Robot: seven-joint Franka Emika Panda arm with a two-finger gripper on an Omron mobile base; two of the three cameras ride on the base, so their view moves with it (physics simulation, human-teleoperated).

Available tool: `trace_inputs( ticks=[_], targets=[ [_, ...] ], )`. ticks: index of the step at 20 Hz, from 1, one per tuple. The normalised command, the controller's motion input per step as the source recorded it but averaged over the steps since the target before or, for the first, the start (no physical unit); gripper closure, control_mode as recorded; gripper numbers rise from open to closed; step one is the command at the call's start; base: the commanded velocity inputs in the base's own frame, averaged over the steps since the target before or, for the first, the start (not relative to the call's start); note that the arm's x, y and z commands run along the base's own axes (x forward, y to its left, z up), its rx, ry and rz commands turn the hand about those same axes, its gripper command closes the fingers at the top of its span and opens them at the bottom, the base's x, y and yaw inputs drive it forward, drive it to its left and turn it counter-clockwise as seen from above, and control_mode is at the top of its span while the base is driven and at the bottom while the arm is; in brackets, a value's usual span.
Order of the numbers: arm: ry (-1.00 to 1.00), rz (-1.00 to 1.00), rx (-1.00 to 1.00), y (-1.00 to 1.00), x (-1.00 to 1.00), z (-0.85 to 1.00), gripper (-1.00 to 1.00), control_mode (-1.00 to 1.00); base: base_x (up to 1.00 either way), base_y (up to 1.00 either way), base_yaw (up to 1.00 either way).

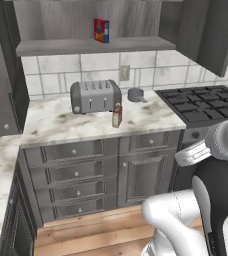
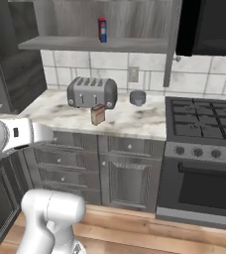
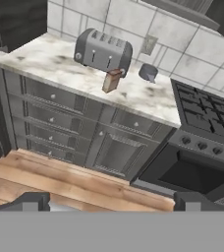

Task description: Pick the boxed food and boxed food from the counter and place them in the cabinets closest to them.

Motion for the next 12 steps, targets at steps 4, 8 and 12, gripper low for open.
trace_inputs(
  ticks=[4, 8, 12],
  targets=[
    [0.00, 0.00, 0.00, 0.00, 0.00, 0.00, -1.00, 1.00, 0.45, 0.28, -0.04],
    [0.00, 0.00, 0.00, 0.00, 0.00, 0.00, -1.00, 1.00, 0.49, 0.30, -0.04],
    [0.00, 0.00, 0.00, 0.00, 0.00, 0.00, -1.00, 1.00, 0.52, 0.31, -0.04]
  ],
)
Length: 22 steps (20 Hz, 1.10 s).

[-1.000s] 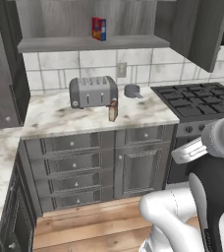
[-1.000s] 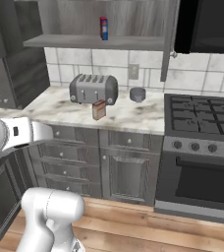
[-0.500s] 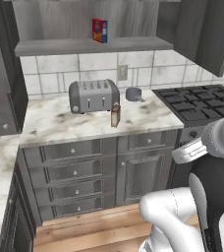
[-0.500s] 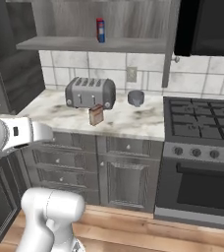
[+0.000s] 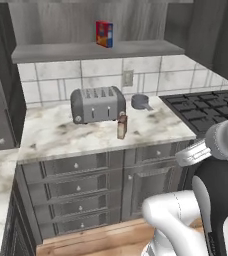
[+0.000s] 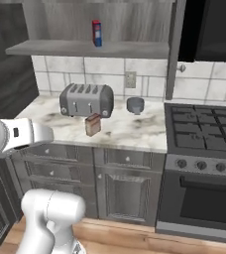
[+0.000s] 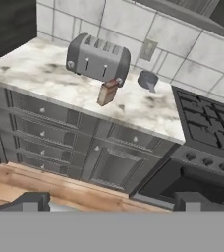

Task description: Pick the boxed food and boxed food from the counter and place them in the cabinets closest to them.

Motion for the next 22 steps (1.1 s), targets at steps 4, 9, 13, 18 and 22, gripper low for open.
trace_inputs(
  ticks=[4, 9, 13, 18, 22],
  targets=[
    [0.00, 0.00, 0.00, 0.00, 0.00, 0.00, -1.00, 1.00, 0.55, 0.34, -0.03],
    [0.00, 0.00, 0.00, 0.00, 0.00, 0.00, -1.00, 1.00, 0.54, 0.30, -0.03],
    [0.00, 0.00, 0.00, 0.00, 0.00, 0.00, -1.00, 1.00, 0.54, 0.30, -0.04],
    [0.00, 0.00, 0.00, 0.00, 0.00, 0.00, -1.00, 1.00, 0.55, 0.31, -0.04],
    [0.00, 0.00, 0.00, 0.00, 0.00, 0.00, -1.00, 1.00, 0.52, 0.31, -0.05]
  ],
)
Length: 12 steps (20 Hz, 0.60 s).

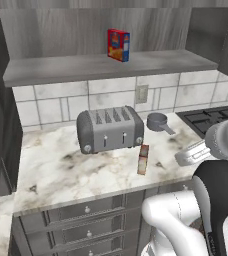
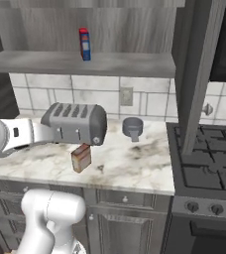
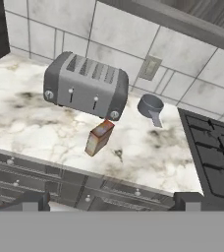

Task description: Pick the boxed food and boxed food from the counter and place them in the cabinets closest to them.

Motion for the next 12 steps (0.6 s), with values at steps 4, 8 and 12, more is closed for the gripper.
trace_inputs(
  ticks=[4, 8, 12],
  targets=[
    [0.00, -0.01, -0.01, 0.04, 0.02, -0.01, -1.00, -1.00, 0.24, 0.23, -0.04],
    [0.00, 0.00, 0.00, 0.00, 0.00, 0.00, -1.00, -1.00, 0.00, 0.00, 0.00],
    [0.01, 0.00, 0.01, 0.00, 0.00, -0.02, -1.00, -1.00, 0.00, 0.00, 0.00]
  ],
)
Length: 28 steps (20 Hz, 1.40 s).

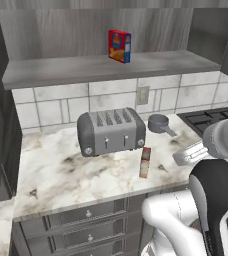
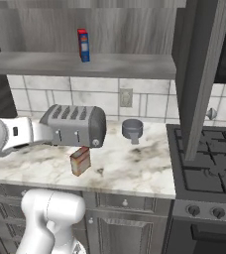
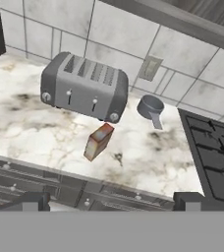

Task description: Pick the boxed food and boxed food from the counter and place them in the cabinets closest to them.

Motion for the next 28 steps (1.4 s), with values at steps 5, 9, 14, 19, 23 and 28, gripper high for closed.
trace_inputs(
  ticks=[5, 9, 14, 19, 23, 28],
  targets=[
    [0.13, -0.01, 0.13, 0.01, 0.00, -0.05, -1.00, -1.00, 0.00, 0.00, 0.00],
    [0.17, -0.03, 0.23, 0.00, 0.01, -0.04, -1.00, -1.00, 0.00, 0.00, 0.00],
    [0.13, -0.03, 0.18, 0.00, 0.06, -0.06, -1.00, -1.00, 0.00, 0.00, 0.00],
    [0.07, -0.01, 0.09, 0.00, 0.00, -0.05, -1.00, -1.00, 0.00, 0.00, 0.00],
    [0.00, -0.03, 0.02, 0.03, -0.01, -0.07, -1.00, -1.00, 0.00, 0.00, 0.00],
    [0.00, -0.06, 0.02, 0.06, 0.09, -0.24, -1.00, -1.00, 0.00, 0.00, 0.00]
  ],
)
